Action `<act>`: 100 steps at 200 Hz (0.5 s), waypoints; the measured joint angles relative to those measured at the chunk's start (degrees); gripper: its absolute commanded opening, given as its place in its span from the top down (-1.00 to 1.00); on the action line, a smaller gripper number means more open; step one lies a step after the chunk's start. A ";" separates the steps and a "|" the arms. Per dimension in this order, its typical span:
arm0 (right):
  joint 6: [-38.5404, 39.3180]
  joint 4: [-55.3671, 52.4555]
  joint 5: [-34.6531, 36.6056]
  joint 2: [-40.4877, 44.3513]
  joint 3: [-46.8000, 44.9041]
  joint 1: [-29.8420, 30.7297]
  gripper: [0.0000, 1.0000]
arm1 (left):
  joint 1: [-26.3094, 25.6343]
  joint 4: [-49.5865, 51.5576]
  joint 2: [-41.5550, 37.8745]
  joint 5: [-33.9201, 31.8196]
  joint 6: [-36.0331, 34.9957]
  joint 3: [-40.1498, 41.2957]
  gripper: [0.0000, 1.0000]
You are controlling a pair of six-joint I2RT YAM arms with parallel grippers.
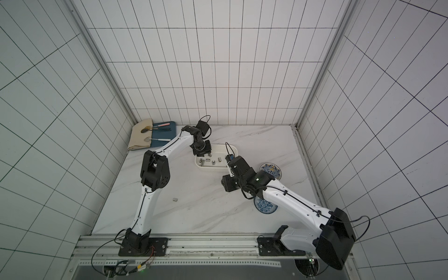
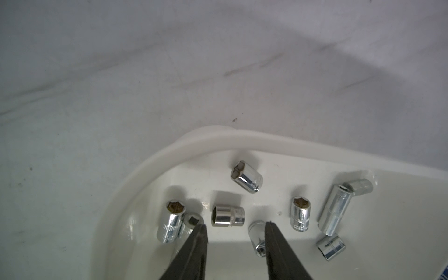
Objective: Put the socket on the desktop into the storage box
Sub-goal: Place the socket head in the storage box, then pick up the socket head from the center of the board.
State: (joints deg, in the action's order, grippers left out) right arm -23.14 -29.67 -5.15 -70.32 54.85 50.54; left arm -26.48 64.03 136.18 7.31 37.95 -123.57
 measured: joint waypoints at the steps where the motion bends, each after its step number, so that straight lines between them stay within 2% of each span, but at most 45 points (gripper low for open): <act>1: 0.00 0.00 0.00 0.00 0.00 0.00 0.02 | 0.00 0.00 0.00 0.00 0.00 0.00 0.14; 48: -0.02 0.00 -0.20 0.00 0.00 -0.09 0.02 | 0.00 -0.13 -1.90 0.00 0.00 1.95 0.12; 58: -0.02 0.00 -0.22 0.00 0.00 -0.09 0.02 | -0.04 -0.31 -3.15 0.00 0.00 3.21 0.04; 90: 0.00 0.00 -0.83 0.00 0.00 -0.07 0.01 | -0.24 -2.03 -11.10 -0.22 0.00 10.62 -0.01; 100: 0.00 -0.02 -1.18 0.00 0.00 -0.07 0.01 | -0.33 -2.82 -14.36 -0.24 -0.02 13.57 -0.08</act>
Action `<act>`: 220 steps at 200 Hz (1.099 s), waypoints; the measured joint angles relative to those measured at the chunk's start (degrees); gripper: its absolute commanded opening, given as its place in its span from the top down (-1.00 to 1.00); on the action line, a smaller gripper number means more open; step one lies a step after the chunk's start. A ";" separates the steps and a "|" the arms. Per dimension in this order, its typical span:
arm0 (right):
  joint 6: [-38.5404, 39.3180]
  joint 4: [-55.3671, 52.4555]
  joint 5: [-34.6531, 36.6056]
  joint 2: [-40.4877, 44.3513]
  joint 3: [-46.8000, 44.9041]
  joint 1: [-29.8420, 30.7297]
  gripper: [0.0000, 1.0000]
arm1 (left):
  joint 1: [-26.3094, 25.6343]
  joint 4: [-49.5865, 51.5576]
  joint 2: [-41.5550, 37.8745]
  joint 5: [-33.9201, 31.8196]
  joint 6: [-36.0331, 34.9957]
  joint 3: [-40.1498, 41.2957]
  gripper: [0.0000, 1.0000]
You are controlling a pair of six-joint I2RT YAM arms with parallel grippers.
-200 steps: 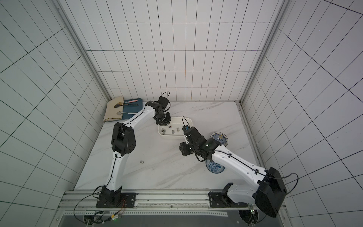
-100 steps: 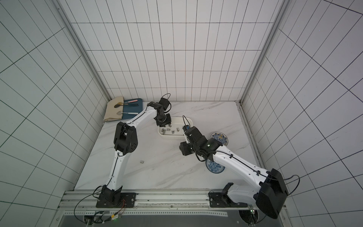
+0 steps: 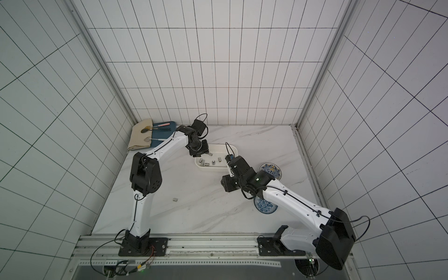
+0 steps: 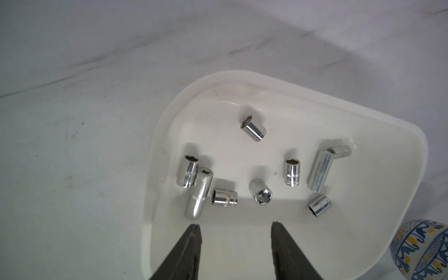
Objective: Put the socket on the desktop into the storage box
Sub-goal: Pick up the socket head from the center of the board.
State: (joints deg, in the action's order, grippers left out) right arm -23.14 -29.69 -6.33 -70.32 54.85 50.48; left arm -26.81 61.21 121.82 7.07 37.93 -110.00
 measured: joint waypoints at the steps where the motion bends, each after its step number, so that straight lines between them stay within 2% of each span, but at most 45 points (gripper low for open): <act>1: 0.00 0.00 -0.02 0.00 0.00 0.00 0.01 | 0.00 -0.04 -0.26 -0.02 -0.09 0.24 -0.09; 42: 0.39 -0.02 -0.85 -0.07 0.00 0.79 -0.02 | -0.11 -3.30 -13.84 -0.81 -0.31 13.73 -0.15; 132: 5.05 -0.33 -6.36 0.11 -0.04 6.29 -0.04 | -0.15 -4.74 -37.13 -2.23 -1.51 43.63 -0.31; 175: 6.47 -0.26 -7.89 1.18 -0.13 10.14 -0.04 | -0.15 -4.55 -46.10 -3.54 -0.42 52.15 -0.36; 220: 7.13 -0.22 -7.32 1.22 -0.90 14.40 -0.04 | -0.15 -4.35 -48.92 -4.55 1.33 58.12 -0.47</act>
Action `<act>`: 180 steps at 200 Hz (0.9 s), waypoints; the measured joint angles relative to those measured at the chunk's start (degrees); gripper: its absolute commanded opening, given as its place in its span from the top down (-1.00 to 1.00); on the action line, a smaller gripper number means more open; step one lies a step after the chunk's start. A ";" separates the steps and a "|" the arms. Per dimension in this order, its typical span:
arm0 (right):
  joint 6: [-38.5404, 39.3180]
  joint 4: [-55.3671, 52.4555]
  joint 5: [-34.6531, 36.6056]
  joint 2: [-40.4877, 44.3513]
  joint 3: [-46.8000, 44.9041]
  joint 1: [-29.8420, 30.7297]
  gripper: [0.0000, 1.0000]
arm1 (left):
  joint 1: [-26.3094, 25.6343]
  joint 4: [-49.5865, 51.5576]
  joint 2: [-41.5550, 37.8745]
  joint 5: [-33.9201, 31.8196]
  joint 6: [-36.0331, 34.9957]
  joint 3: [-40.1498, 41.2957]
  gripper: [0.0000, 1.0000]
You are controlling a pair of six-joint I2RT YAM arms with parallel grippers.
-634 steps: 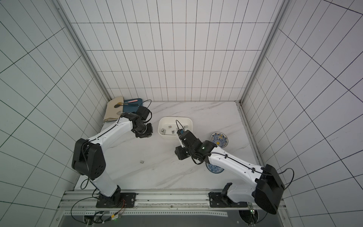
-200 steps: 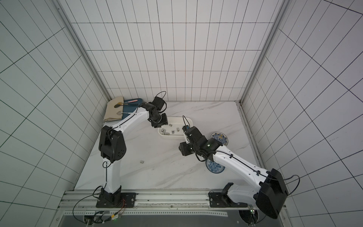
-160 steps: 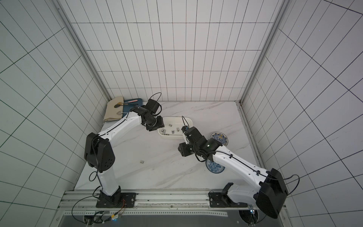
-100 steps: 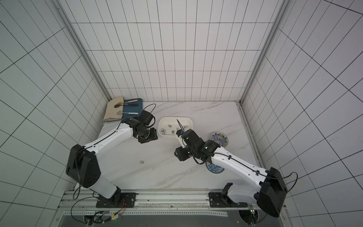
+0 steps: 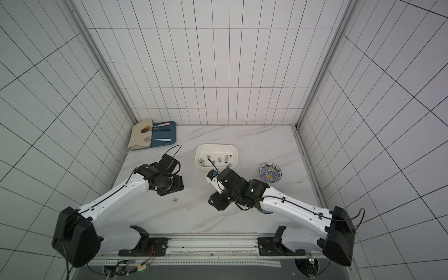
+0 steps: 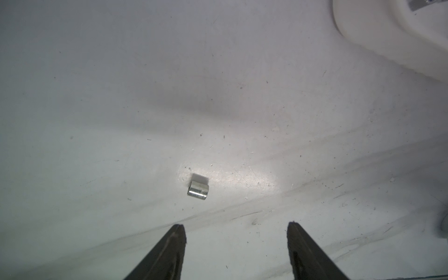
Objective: Put the socket on the desktop into the storage box
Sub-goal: Pick up the socket head from the center of the board.
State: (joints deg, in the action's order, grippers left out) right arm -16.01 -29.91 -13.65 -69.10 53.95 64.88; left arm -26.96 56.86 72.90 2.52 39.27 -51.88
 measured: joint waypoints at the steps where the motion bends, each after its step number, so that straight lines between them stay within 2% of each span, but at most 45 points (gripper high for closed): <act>1: 0.02 0.00 0.04 0.00 -0.04 0.13 -0.04 | 0.00 0.00 -0.02 -0.04 0.04 0.13 -0.47; 83: -0.07 0.02 2.36 -0.02 -0.44 1.90 -0.03 | 0.00 -1.11 1.55 -2.56 3.17 3.89 -0.45; 180: -0.11 0.04 2.80 -0.72 -0.42 1.90 -0.03 | 0.37 -6.40 6.01 -3.02 3.17 6.88 -0.41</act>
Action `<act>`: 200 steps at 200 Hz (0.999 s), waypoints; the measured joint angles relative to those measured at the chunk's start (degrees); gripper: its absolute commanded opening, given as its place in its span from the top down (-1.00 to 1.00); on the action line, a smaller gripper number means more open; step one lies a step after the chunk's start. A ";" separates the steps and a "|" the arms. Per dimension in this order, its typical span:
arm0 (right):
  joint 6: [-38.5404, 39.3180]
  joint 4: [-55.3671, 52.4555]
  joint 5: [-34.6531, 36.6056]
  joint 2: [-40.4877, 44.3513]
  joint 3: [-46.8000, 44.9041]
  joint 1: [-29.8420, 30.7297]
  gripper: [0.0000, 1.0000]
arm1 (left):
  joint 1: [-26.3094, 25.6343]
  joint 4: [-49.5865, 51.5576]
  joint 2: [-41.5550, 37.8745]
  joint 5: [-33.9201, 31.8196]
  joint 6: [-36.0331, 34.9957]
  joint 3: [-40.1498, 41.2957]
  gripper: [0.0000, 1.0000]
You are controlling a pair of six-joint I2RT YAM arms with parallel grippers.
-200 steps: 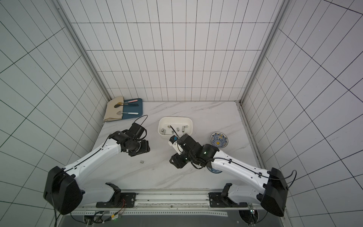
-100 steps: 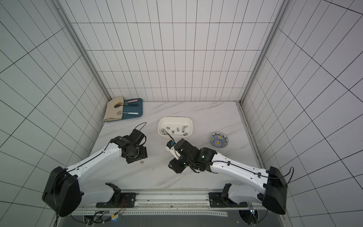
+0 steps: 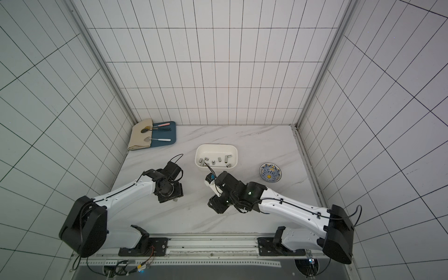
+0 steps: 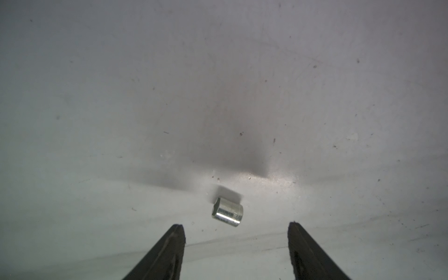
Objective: Put the socket on the desktop into the storage box
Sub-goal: Pick up the socket head from the center of the board.
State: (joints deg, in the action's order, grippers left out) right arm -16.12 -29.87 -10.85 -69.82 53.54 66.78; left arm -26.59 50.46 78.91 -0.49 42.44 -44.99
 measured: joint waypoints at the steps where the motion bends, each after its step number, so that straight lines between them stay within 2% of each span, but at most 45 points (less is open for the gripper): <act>1: 0.00 0.00 0.00 -0.02 0.00 0.00 -0.03 | 0.02 -0.11 0.11 0.00 0.00 0.04 -0.41; 114: -0.17 0.00 1.07 -1.27 0.00 0.00 -0.03 | 0.50 -4.92 2.62 1.07 -1.18 1.90 -0.31; 200: -0.26 0.02 1.90 -1.66 0.00 0.00 -0.03 | 0.28 -5.20 2.62 2.25 -1.31 1.99 -0.08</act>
State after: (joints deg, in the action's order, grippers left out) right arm -16.38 -29.85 -8.95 -71.48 53.54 66.78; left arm -26.30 45.25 81.54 1.76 41.12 -43.00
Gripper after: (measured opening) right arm 0.513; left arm 0.559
